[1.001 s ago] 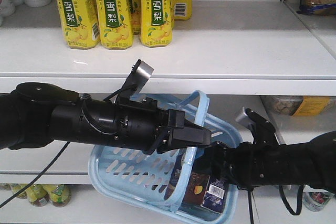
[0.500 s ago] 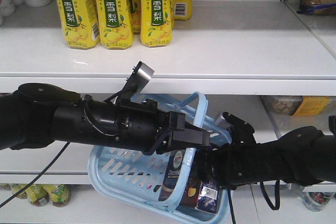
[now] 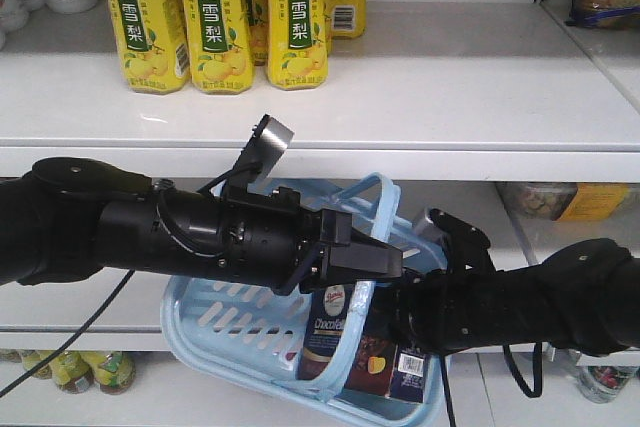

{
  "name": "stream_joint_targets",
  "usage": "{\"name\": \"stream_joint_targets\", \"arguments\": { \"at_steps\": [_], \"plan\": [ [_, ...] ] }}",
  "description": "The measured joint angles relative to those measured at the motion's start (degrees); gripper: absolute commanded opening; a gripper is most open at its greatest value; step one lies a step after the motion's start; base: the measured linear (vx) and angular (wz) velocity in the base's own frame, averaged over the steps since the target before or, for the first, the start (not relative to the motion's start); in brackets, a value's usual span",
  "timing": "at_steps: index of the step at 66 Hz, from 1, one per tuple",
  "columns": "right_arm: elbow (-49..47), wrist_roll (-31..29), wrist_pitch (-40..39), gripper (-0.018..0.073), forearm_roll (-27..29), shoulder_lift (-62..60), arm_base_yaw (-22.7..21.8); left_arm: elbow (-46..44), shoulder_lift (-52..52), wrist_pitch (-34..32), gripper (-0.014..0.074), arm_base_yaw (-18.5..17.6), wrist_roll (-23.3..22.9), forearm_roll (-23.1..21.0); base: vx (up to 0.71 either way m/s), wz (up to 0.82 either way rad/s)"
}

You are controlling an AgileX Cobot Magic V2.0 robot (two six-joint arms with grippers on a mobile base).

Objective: Left arm holds basket, right arm returns cookies
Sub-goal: 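Lift the Chocofello box out of the basket with the right gripper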

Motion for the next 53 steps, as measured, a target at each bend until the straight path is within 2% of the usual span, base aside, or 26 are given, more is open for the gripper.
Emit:
{"name": "stream_joint_targets", "arguments": {
  "at_steps": [8, 40, 53],
  "plan": [
    [0.2, 2.3, 0.4, 0.0153, -3.5, -4.4, 0.0, 0.0, -0.2, 0.8, -0.0006, 0.0, 0.0, -1.1, 0.0, 0.0],
    [3.2, 18.6, 4.1, 0.0153, -22.1, -22.2, -0.2, 0.0, -0.5, 1.3, -0.0006, 0.0, 0.0, -1.6, 0.0, 0.0],
    [3.2, 27.7, 7.2, 0.0153, -33.8, -30.3, -0.2, 0.0, -0.5, 1.3, -0.0006, 0.0, 0.0, -1.7, 0.0, 0.0]
  ]
}}
